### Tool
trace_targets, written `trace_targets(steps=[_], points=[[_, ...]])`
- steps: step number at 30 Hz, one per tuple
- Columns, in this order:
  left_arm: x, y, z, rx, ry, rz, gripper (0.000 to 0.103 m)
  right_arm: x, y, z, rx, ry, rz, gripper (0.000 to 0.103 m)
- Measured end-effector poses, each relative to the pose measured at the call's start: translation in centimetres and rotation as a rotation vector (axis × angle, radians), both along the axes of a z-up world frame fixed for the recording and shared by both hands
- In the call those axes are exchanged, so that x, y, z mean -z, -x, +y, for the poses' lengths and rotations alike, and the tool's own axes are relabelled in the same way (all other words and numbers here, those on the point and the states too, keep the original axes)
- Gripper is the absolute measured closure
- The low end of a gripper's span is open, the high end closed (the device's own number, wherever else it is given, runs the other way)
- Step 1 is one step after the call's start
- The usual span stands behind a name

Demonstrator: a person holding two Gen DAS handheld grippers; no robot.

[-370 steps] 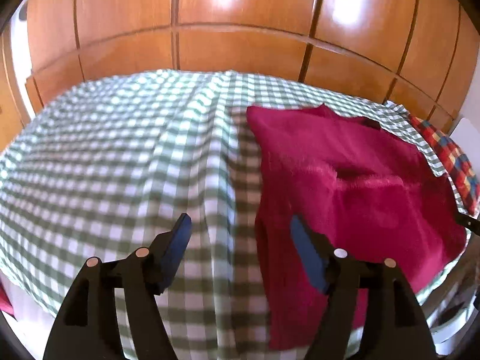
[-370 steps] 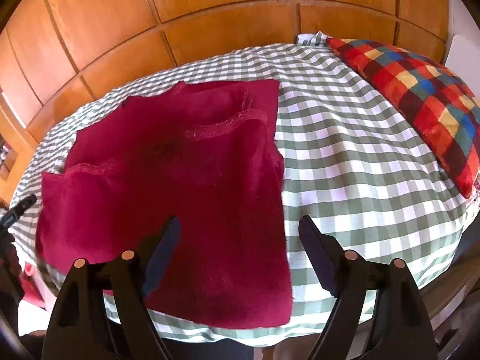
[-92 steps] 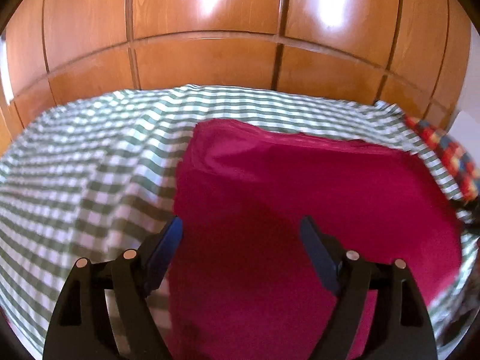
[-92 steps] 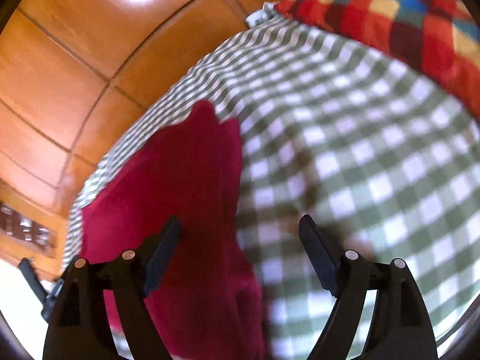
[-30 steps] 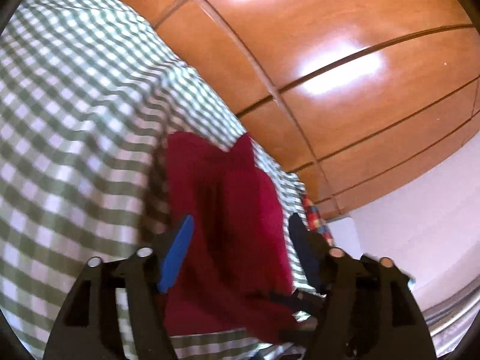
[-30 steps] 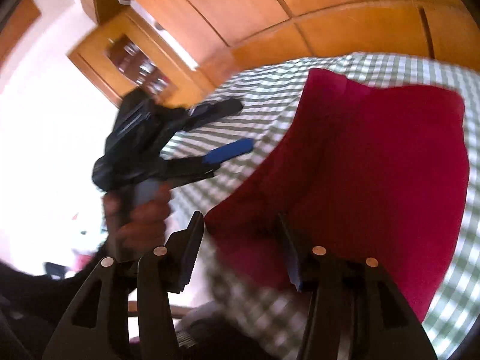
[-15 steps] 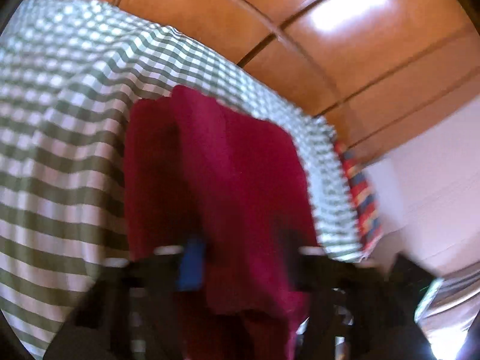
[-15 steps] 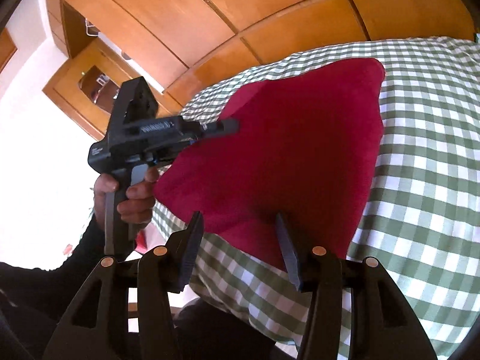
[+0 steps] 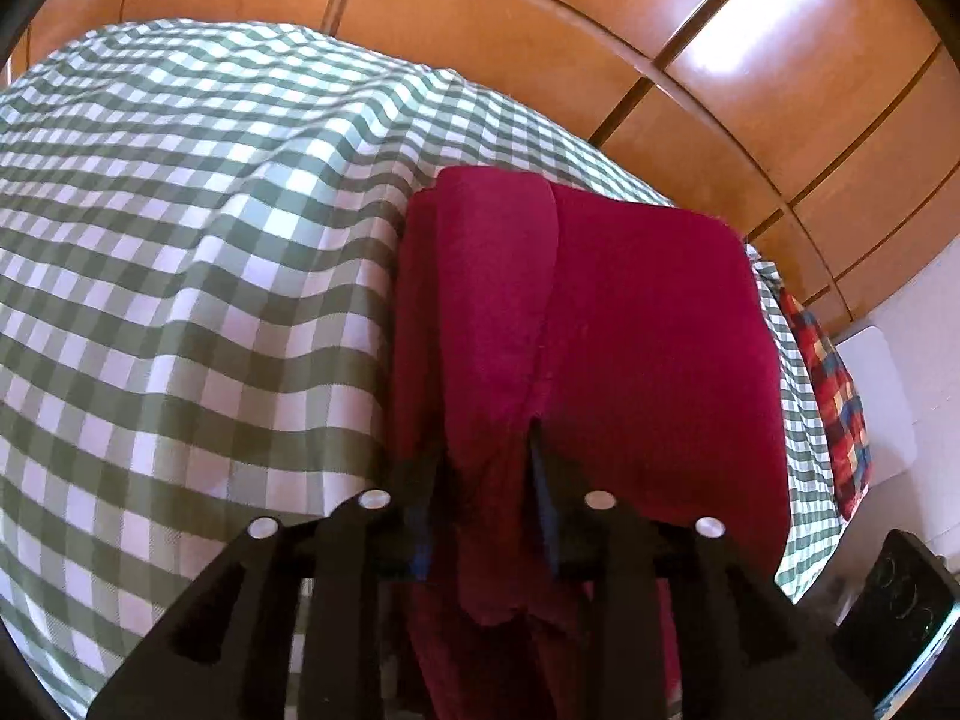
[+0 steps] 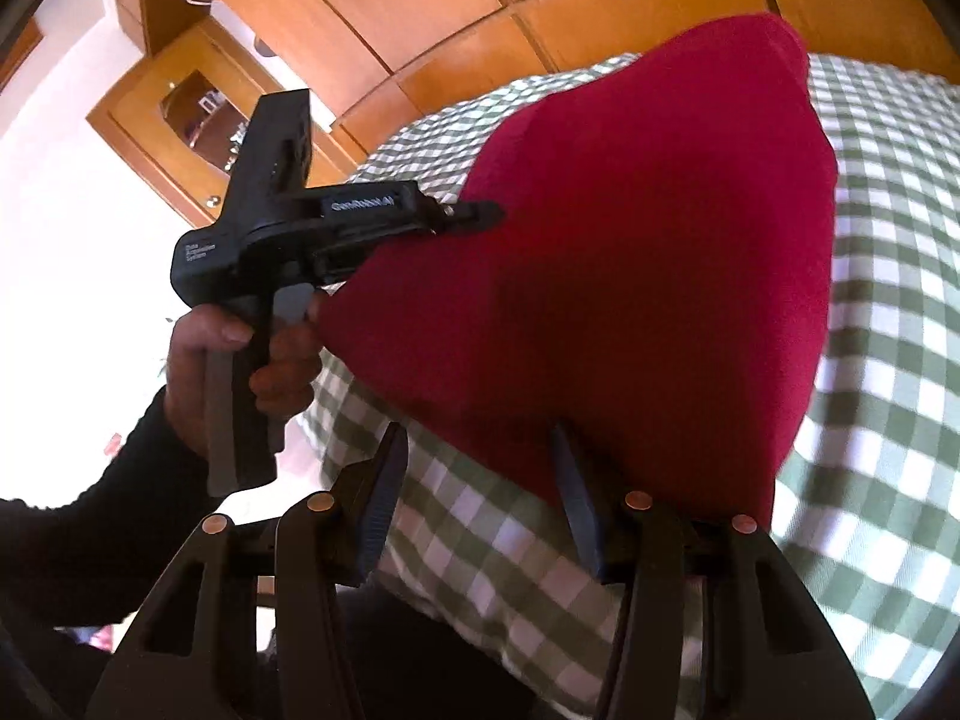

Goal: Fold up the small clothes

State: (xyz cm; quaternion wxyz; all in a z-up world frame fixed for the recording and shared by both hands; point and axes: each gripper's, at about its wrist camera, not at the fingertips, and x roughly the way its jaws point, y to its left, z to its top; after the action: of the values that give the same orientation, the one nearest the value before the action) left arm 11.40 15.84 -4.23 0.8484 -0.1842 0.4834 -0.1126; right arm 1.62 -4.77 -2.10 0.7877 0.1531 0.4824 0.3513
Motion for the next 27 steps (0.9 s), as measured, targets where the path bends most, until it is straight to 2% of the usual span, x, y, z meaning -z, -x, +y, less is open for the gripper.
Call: trace_targets(steps=[2, 4, 5, 7, 8, 9, 10, 11, 13, 15, 20, 24, 25, 27], points=[[-0.2, 0.5, 0.3, -0.017, -0.013, -0.003, 0.054, -0.3, 0.3, -1.1, -0.016, -0.025, 0.030, 0.054], [-0.6, 1.2, 0.5, -0.056, -0.055, -0.013, 0.033, -0.7, 0.6, -2.7, -0.018, -0.068, 0.058, 0.054], [-0.8, 1.6, 0.6, -0.065, -0.071, -0.028, 0.031, -1.1, 0.7, -3.8, -0.005, -0.094, 0.060, 0.052], [-0.9, 2.0, 0.5, -0.047, -0.080, -0.039, 0.031, -1.9, 0.8, -6.5, 0.052, -0.123, 0.047, 0.046], [-0.8, 2.1, 0.5, -0.041, -0.083, -0.042, 0.031, -2.1, 0.6, -7.6, 0.082, -0.137, 0.049, 0.037], [-0.8, 2.2, 0.4, -0.032, -0.089, -0.049, 0.031, -2.3, 0.4, -8.6, 0.124, -0.137, 0.044, 0.023], [-0.7, 2.2, 0.2, -0.022, -0.095, -0.058, 0.032, -2.4, 0.0, -9.3, 0.167, -0.131, 0.037, 0.021], [-0.7, 2.2, 0.1, -0.008, -0.096, -0.069, 0.037, -2.3, -0.7, -10.6, 0.230, -0.136, 0.033, 0.020], [-0.7, 2.2, -0.2, 0.017, -0.080, -0.083, 0.045, -1.8, -2.2, -11.9, 0.285, -0.164, 0.052, 0.020], [-0.5, 2.1, -0.3, 0.038, -0.083, -0.101, 0.046, -1.2, -3.8, -12.1, 0.313, -0.176, 0.062, 0.020], [-0.1, 1.9, -0.3, 0.082, -0.075, -0.124, 0.047, 0.8, -7.5, -9.2, 0.277, -0.171, 0.112, 0.020], [0.6, 1.5, 0.1, 0.098, -0.034, -0.102, 0.046, 3.1, -10.5, -7.1, 0.235, -0.179, 0.155, 0.021], [0.6, 1.4, 0.2, 0.102, -0.030, -0.101, 0.046, 3.3, -11.2, -6.6, 0.219, -0.193, 0.157, 0.024], [0.7, 1.3, 0.2, 0.111, -0.024, -0.106, 0.047, 3.2, -11.9, -6.0, 0.202, -0.184, 0.152, 0.037]])
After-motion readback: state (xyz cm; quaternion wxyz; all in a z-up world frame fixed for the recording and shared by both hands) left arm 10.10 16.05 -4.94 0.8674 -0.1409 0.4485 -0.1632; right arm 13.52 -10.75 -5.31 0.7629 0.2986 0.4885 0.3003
